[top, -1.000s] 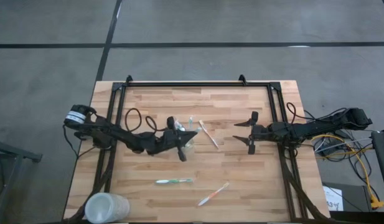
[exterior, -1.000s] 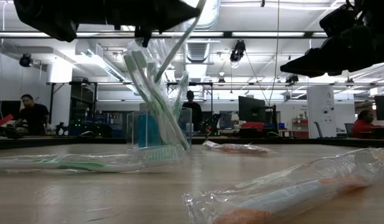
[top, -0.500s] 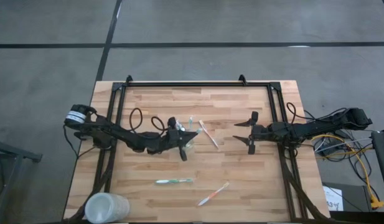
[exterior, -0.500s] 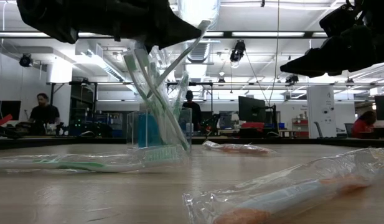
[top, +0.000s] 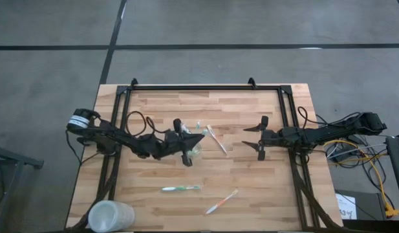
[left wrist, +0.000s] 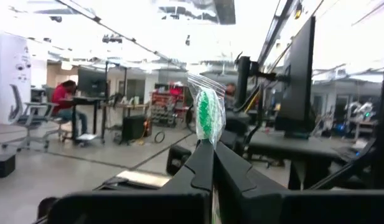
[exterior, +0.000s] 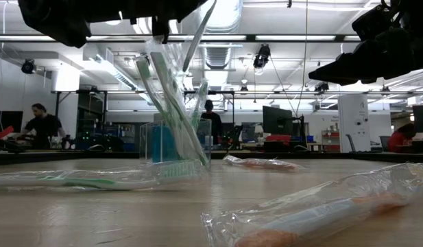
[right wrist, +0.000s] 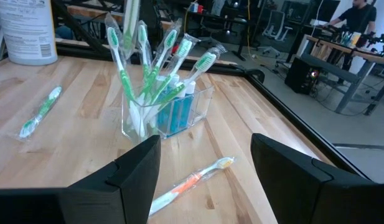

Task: Pick & Place toothbrushing station
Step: Put the green toothbrush into the transparent organizer

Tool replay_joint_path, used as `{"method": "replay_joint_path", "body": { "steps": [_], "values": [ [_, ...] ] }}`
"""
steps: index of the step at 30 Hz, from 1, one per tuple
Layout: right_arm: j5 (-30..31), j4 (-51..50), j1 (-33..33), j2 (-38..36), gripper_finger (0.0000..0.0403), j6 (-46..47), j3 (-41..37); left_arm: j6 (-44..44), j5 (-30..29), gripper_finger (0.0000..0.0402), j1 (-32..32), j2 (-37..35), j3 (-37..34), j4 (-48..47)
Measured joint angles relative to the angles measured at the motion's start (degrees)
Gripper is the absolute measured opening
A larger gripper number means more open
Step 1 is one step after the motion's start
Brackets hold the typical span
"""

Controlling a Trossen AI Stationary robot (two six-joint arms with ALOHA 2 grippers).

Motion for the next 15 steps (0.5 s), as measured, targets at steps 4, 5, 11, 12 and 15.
{"method": "replay_joint_path", "body": {
  "steps": [4, 5, 11, 12, 15],
  "values": [
    [0.0, 0.0, 0.0, 0.0, 0.0244, 0.0, 0.0, -0.4, 0.3, 0.0003, 0.0, 0.0, 0.0, -1.8],
    [0.0, 0.0, 0.0, 0.0, 0.0244, 0.0, 0.0, -1.0, 0.3, 0.0003, 0.0, 0.0, 0.0, -2.9],
    [0.0, 0.0, 0.0, 0.0, 0.0244, 0.0, 0.0, -0.9, 1.0, 0.0005, 0.1, 0.0, 0.9, -4.2],
    [0.0, 0.0, 0.0, 0.0, 0.0244, 0.0, 0.0, -0.6, 1.0, 0.0005, 0.1, 0.0, 1.4, -4.2],
    [0.0, 0.0, 0.0, 0.0, 0.0244, 0.0, 0.0, 0.1, 1.1, 0.0003, 0.6, -0.1, 3.7, -9.2]
  ]
}}
